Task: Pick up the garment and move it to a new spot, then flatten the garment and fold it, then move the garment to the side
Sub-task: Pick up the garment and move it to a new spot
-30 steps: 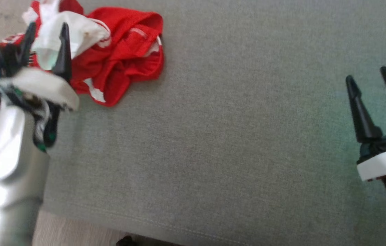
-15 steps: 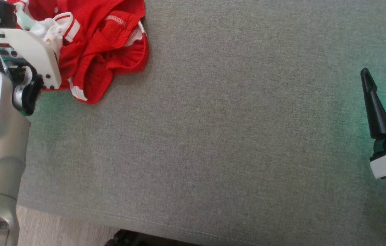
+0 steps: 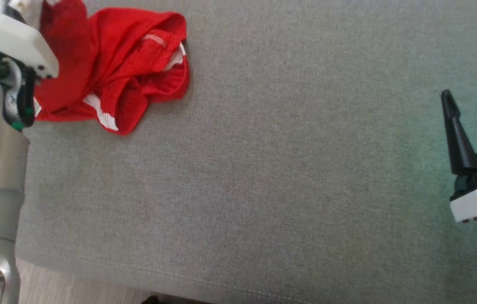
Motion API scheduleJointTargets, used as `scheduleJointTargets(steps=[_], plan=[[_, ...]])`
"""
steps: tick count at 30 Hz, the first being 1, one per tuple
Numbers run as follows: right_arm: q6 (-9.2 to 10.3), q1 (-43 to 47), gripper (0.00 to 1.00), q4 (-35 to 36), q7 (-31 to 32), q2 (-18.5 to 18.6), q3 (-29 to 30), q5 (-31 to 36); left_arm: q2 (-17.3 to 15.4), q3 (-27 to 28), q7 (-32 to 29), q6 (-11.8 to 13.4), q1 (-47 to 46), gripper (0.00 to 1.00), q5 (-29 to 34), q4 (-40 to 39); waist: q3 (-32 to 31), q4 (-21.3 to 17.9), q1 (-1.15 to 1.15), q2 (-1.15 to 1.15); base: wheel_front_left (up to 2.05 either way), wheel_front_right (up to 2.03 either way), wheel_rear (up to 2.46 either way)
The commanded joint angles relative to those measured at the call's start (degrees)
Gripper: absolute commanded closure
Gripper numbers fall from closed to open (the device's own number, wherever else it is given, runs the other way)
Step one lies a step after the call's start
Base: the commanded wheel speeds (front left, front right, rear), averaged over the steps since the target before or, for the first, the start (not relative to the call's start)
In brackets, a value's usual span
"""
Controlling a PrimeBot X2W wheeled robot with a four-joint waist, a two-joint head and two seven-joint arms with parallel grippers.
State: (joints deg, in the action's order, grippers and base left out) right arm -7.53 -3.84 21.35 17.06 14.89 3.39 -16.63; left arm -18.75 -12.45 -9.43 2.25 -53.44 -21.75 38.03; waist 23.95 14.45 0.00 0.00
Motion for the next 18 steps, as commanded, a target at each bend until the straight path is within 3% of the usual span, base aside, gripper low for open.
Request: scheduleJointTargets(steps=[1, 9, 18], plan=[[0.04, 0.7, 0.0, 1.76, -0.58, 0.0, -1.29, 0.06, -3.74, 2.7, 1.52, 0.57, -0.48, 1.0, -0.25, -2.87, -2.2, -0.35, 0.0, 0.0, 0.0, 0.0, 0.0], [0.04, 1.6, 0.0, -1.41, -2.83, -3.37, -2.46, 0.68, -4.71, 4.89, 6.62, 3.74, 5.83, 1.0, -0.55, -15.55, -8.66, -2.25, 0.0, 0.0, 0.0, 0.0, 0.0], [0.04, 2.06, 0.0, -5.25, -4.84, -6.62, -4.79, 1.19, -1.24, 2.01, 0.43, 7.23, 22.08, 1.0, -2.61, -34.88, -15.01, -9.8, 0.0, 0.0, 0.0, 0.0, 0.0]])
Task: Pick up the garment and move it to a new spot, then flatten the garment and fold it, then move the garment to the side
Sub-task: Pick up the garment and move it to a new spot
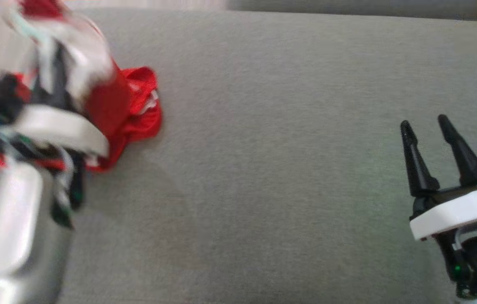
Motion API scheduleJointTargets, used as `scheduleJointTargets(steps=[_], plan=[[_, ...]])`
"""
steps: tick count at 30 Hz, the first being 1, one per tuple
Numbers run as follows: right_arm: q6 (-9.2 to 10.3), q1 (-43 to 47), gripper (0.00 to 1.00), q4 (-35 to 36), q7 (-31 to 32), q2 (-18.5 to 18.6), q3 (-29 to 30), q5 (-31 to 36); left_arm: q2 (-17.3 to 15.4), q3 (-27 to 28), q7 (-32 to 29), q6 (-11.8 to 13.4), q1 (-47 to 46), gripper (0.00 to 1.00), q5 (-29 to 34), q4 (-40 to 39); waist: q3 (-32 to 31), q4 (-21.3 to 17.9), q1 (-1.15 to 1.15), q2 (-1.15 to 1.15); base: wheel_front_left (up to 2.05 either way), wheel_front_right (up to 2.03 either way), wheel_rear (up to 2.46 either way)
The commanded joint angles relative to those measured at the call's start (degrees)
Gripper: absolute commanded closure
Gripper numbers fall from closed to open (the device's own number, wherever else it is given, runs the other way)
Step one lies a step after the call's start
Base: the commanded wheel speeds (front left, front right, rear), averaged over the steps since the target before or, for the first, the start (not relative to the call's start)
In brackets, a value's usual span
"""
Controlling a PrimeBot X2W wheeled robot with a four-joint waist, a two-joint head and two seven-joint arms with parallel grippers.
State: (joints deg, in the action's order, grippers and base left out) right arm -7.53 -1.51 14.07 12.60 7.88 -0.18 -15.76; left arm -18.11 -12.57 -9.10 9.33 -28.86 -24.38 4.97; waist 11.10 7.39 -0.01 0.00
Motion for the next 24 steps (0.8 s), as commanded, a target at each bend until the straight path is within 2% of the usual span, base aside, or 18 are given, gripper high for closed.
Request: scheduleJointTargets(steps=[1, 4, 9, 17, 24], plan=[[0.04, -0.38, 0.0, 1.61, -0.66, 0.08, -1.51, 0.27, -1.42, 1.09, -0.63, 0.37, -0.83, 1.0, 0.22, -3.15, -2.47, -3.82, 0.01, 0.0, 0.0, 0.0, 0.0], [0.04, -0.87, 0.0, 0.13, -1.46, -0.68, -2.48, 0.04, 0.64, -2.37, -1.7, 0.54, 3.15, 1.0, 0.56, -5.55, -3.22, -7.5, 0.01, 0.0, 0.0, 0.0, 0.0], [0.04, -1.35, 0.0, -1.95, -2.36, -1.32, -3.61, -0.18, 4.65, -9.34, -3.72, -1.66, 5.79, 1.0, 0.3, -3.28, -3.46, -14.16, 0.01, 0.0, 0.0, 0.0, 0.0], [0.04, -3.02, 0.0, -4.05, -4.29, -1.84, -4.32, -1.0, 12.85, -20.18, -3.15, -6.43, -1.17, 1.0, 2.42, 8.37, -0.9, -23.82, 0.01, 0.0, 0.0, 0.0, 0.0], [0.04, -3.53, 0.0, -6.68, -6.62, -2.83, -4.86, -2.3, 15.03, -26.7, -0.53, -9.68, -6.01, 1.0, 0.91, 19.71, 2.1, -29.04, 0.01, 0.0, 0.0, 0.0, 0.0]])
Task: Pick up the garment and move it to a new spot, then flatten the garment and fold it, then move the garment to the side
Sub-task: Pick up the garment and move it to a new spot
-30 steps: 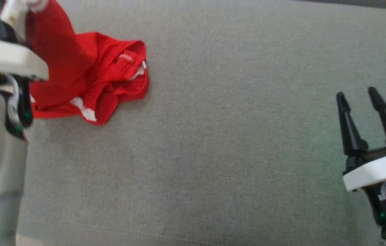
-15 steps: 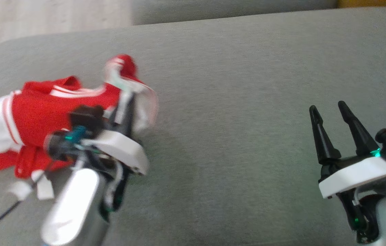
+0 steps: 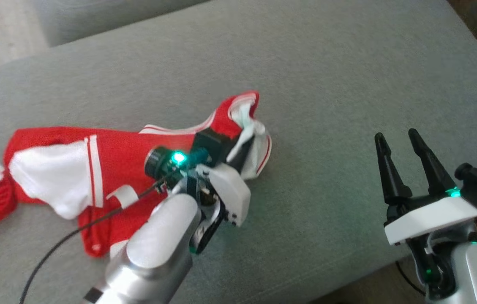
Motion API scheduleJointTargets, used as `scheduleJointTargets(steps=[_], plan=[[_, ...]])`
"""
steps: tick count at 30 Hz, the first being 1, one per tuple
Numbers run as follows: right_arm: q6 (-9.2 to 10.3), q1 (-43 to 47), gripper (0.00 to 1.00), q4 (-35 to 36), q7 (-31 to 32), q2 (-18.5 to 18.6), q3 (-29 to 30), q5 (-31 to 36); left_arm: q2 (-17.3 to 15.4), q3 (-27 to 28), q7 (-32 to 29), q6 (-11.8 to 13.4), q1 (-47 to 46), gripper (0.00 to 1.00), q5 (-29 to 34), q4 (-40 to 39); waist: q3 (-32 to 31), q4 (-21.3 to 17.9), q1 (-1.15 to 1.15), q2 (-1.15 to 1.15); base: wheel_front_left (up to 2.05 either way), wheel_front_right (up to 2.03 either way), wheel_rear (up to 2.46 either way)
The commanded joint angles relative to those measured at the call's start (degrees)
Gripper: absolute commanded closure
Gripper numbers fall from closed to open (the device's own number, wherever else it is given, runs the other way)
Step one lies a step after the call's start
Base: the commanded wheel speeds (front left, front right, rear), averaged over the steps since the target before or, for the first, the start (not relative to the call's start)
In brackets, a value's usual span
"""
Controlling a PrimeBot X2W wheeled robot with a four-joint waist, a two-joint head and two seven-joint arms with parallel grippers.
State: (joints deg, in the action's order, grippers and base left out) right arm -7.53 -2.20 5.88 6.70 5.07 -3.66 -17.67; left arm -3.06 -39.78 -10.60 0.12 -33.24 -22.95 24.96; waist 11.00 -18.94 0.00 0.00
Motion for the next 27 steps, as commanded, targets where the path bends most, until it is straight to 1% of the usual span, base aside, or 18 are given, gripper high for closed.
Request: scheduleJointTargets(steps=[1, 3, 4, 5, 6, 10, 14, 16, 19, 20, 24, 27], plan=[[0.04, -2.95, 0.0, 1.12, -1.05, -0.08, -1.42, -0.47, 0.05, -0.28, 1.73, -0.8, -1.86, 1.0, -0.85, 1.11, 2.43, -3.11, 0.0, 0.0, 0.0, 0.0, 0.0], [0.04, -3.09, 0.0, 0.44, -1.63, -0.19, -1.35, -0.61, 0.12, -1.72, 2.85, -1.43, -1.99, 1.0, -1.85, 3.58, 2.66, -3.47, 0.0, 0.0, 0.0, 0.0, 0.0], [0.04, -3.09, 0.0, 0.44, -1.63, -0.19, -1.35, -0.61, 0.12, -1.72, 2.85, -1.43, -1.99, 1.0, -1.85, 3.58, 2.66, -3.47, 0.0, 0.0, 0.0, 0.0, 0.0], [0.04, -3.12, 0.0, 0.16, -1.82, -0.23, -1.31, -0.6, 0.14, -2.43, 3.84, -1.42, -2.15, 0.65, -2.32, 4.22, 2.66, -3.5, 0.0, 0.0, 0.0, 0.0, 0.0], [0.04, -3.11, 0.0, -0.1, -1.99, -0.28, -1.21, -0.58, 0.15, -3.16, 5.03, -1.42, -2.26, 0.0, -2.86, 4.58, 2.57, -3.39, 0.0, 0.0, 0.0, 0.0, 0.0], [0.04, -2.99, 0.0, -0.79, -2.07, -0.38, -0.74, -0.36, 0.16, -5.07, 9.46, -0.42, -2.49, 0.0, -4.61, 5.0, 1.47, -1.78, 0.0, 0.0, 0.0, 0.0, 0.0], [0.04, -2.58, 0.0, -0.43, -1.59, -0.34, 0.21, -0.14, 0.15, -3.78, 15.18, 0.46, -2.35, 0.0, -6.05, 4.07, 0.02, 1.21, 0.0, 0.0, 0.0, 0.0, 0.0], [0.04, -2.16, 0.0, 0.06, -1.18, -0.38, 0.81, 0.16, -0.5, -2.64, 18.4, 0.93, -2.1, 0.0, -5.99, 3.16, -0.7, 3.03, 0.0, 0.0, 0.0, 0.0, 0.0], [0.04, -1.37, 0.0, 1.1, -0.18, -0.58, 1.21, 0.77, -2.65, -0.37, 22.44, 1.8, -1.13, 0.0, -6.03, 1.36, -1.6, 5.55, 0.0, 0.0, 0.0, 0.0, 0.0], [0.04, -0.86, 0.0, 1.73, 0.56, -0.64, 1.42, 1.14, -4.34, 1.52, 23.87, 2.33, -0.02, 0.0, -6.4, -0.01, -2.25, 7.17, 0.0, 0.0, 0.0, 0.0, 0.0], [0.04, 0.05, 0.0, 2.96, 1.84, -0.65, 1.94, 1.71, -7.85, 6.6, 25.29, 3.68, 3.08, 0.0, -7.23, -3.46, -3.24, 10.26, 0.0, 0.0, 0.0, 0.0, 0.0], [0.04, 0.79, 0.0, 3.83, 2.78, -0.72, 2.14, 2.16, -10.44, 10.84, 25.52, 5.4, 6.08, 0.0, -7.42, -5.65, -3.91, 12.02, 0.0, 0.0, 0.0, 0.0, 0.0]])
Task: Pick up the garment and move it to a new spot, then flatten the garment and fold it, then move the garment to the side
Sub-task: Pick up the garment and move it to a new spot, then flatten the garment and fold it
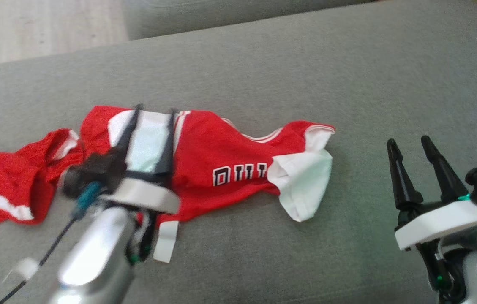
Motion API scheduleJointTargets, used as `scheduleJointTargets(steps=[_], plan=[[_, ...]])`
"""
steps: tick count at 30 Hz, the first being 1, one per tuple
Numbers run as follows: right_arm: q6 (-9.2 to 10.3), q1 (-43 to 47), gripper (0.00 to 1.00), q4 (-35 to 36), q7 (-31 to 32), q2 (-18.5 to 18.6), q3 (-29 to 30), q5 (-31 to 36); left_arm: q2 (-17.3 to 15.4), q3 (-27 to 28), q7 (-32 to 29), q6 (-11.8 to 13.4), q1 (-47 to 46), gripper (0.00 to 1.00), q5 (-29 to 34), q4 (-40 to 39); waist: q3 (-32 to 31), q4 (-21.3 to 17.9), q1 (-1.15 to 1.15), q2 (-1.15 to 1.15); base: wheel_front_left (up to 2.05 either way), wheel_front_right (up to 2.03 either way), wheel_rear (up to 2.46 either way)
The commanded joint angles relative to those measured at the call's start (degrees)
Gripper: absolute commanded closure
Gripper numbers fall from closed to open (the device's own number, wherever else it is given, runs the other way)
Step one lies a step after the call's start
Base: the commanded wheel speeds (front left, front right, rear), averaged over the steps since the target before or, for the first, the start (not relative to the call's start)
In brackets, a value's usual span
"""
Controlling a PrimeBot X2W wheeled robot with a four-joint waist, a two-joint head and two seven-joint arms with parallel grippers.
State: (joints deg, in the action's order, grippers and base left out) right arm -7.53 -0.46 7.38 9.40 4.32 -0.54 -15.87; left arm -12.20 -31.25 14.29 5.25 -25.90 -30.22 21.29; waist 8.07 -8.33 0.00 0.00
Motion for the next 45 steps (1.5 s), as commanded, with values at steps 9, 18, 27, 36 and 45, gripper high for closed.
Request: scheduleJointTargets(steps=[9, 18, 27, 36, 45], plan=[[0.04, 1.14, 0.0, 4.1, 2.11, 0.19, -0.24, 0.87, -7.16, 14.49, 0.7, 2.01, 10.3, 0.0, 3.12, -11.17, -2.81, 4.28, 0.0, 0.0, 0.0, 0.0, 0.0], [0.04, 4.42, 0.0, 5.45, 4.05, -0.06, 0.31, 1.2, -11.21, 15.93, -2.53, 0.61, 21.49, 0.0, 1.27, -14.55, -5.58, 4.6, 0.0, 0.0, 0.0, 0.0, 0.0], [0.04, 6.06, 0.0, 5.68, 5.08, 0.16, -0.22, 1.91, -11.54, 15.98, -4.13, 2.95, 26.58, 0.0, 0.73, -17.97, -8.08, 4.2, 0.0, 0.0, 0.0, 0.0, 0.0], [0.04, 6.72, 0.0, 6.47, 5.52, 0.18, -0.93, 2.04, -11.12, 15.82, -4.38, 4.32, 28.57, 0.0, 0.33, -18.5, -8.78, 4.15, 0.0, 0.0, 0.0, 0.0, 0.0], [0.04, 6.55, 0.0, 6.36, 5.39, 0.26, -1.13, 1.77, -11.28, 15.88, -4.38, 4.89, 28.59, 0.0, 0.14, -18.31, -8.87, 4.12, 0.0, 0.0, 0.0, 0.0, 0.0]])
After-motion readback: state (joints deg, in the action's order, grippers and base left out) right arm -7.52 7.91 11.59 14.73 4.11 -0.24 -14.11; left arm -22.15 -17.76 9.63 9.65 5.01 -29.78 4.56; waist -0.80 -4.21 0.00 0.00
